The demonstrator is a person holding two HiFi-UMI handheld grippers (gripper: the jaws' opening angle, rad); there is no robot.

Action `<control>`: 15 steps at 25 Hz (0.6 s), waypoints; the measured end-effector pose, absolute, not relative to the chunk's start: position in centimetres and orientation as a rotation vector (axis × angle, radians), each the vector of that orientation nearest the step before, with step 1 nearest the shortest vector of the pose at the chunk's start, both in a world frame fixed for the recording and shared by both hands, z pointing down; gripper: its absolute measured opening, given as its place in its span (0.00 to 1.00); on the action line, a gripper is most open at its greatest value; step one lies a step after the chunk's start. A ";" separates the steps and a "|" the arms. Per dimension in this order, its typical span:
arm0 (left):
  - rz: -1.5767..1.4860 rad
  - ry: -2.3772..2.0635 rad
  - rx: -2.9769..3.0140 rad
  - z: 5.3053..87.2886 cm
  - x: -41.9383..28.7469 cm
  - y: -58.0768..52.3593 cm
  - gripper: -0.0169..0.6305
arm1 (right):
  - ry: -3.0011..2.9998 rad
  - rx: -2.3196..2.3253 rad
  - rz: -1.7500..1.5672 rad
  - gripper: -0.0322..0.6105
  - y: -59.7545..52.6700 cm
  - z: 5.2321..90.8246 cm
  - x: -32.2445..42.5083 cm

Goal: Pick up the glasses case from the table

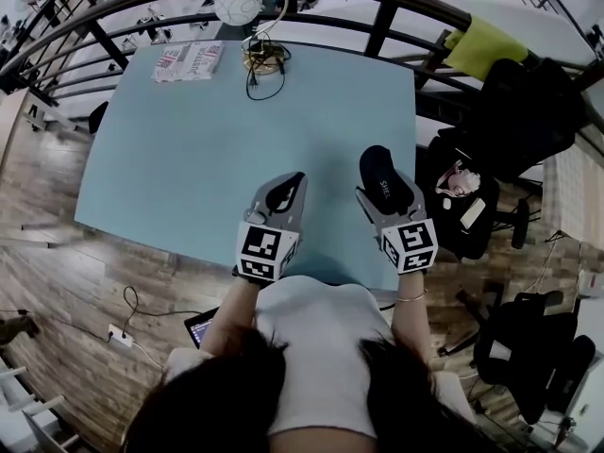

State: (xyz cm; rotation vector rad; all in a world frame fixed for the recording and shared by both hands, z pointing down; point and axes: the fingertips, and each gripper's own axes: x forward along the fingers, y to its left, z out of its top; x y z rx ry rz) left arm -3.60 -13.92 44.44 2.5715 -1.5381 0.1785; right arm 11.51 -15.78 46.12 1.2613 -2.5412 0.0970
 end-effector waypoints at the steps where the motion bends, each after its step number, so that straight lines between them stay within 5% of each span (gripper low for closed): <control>1: 0.178 -1.541 2.572 44.3 -3.7 -13.9 0.11 | -2.551 1.273 0.088 0.58 -15.7 45.5 11.6; 15: 0.174 -1.562 2.543 43.9 -4.5 -14.6 0.11 | -2.664 1.445 0.061 0.58 -14.7 40.1 14.0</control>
